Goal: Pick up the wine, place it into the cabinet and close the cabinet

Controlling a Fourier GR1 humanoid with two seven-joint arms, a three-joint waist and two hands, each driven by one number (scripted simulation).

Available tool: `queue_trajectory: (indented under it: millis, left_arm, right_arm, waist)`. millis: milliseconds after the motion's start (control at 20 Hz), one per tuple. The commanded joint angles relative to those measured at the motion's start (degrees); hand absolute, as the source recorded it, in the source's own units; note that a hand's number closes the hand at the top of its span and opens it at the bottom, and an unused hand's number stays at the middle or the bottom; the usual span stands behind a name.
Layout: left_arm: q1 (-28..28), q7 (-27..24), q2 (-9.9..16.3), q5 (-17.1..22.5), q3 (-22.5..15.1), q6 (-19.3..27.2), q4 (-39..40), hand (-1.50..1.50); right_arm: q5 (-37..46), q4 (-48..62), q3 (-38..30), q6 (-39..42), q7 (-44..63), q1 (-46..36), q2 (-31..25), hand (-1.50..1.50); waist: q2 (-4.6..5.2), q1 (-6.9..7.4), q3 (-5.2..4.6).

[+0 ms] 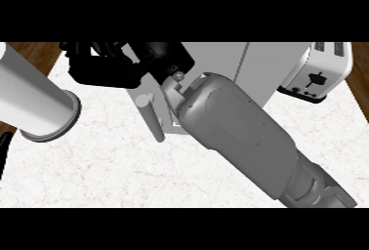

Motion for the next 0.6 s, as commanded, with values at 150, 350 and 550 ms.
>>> queue_trajectory:
  millis: [150,350,550]
  left_arm:
    - [1.6,-0.3,-0.3,-1.1,0.6,-2.5,-0.1,-1.5]
    - [-1.2,1.1,-1.3,-1.6,-0.7,-0.3,0.2,-1.5]
    - [-4.2,1.8,-1.6,-1.2,-0.2,-0.9,2.2,-1.5]
  right_arm:
    - [2.6,12.3,-4.1,3.1,-7.7,-0.3,-3.7,1.5]
    - [3.5,13.6,-5.1,4.1,-7.3,-2.1,-6.1,1.5]
    - [3.9,14.5,-4.7,4.0,-9.7,-1.3,-4.6,1.5]
  waist:
    - [1.56,0.96,0.01]
    - [1.69,0.52,0.02]
    - [1.91,0.08,0.0]
